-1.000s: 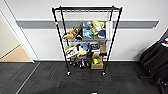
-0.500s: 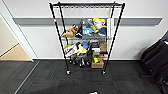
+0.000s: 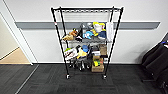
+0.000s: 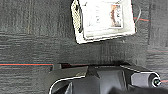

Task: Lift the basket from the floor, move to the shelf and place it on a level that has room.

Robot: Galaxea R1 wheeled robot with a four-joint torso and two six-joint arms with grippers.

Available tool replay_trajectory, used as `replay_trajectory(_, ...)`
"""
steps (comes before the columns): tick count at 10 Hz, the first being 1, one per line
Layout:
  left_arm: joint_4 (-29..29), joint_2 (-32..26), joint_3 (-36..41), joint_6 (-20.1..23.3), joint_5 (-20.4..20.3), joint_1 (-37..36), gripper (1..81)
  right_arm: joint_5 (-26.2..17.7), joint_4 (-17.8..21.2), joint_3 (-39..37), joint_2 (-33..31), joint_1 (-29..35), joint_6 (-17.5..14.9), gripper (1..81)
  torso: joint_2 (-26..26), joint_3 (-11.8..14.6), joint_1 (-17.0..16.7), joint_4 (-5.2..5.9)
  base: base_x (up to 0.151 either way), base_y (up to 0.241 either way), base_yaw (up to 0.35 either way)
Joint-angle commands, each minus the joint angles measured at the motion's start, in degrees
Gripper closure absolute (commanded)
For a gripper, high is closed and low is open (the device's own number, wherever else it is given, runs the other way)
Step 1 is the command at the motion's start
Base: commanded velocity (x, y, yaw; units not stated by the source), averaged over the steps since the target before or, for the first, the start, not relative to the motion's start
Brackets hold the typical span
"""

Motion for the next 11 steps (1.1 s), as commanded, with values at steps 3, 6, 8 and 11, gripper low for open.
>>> replay_trajectory(3,-0.57,-0.18,-0.40,-0.10,3.85,-5.22,1.0,-4.97,1.65,-0.67,-1.88,6.83,0.03,1.0,-9.38,0.00,6.01,0.00,0.000,0.000,0.000)
replay_trajectory(6,-0.49,0.43,-1.46,-0.10,3.85,-5.39,1.0,-5.24,1.65,-1.55,-1.88,7.36,0.03,1.0,-15.23,-2.86,9.68,0.00,0.000,0.000,0.000)
replay_trajectory(8,-0.49,0.96,-1.81,-0.10,3.85,-5.39,1.0,-5.24,2.00,-1.46,-1.61,8.06,0.03,1.0,-18.69,-6.57,11.82,0.00,0.000,0.000,0.000)
replay_trajectory(11,-0.84,1.05,-1.81,-0.10,4.38,-6.35,1.0,-5.24,2.17,-1.46,-1.53,9.11,0.03,1.0,-24.28,-11.80,15.39,0.00,0.000,0.000,0.000)
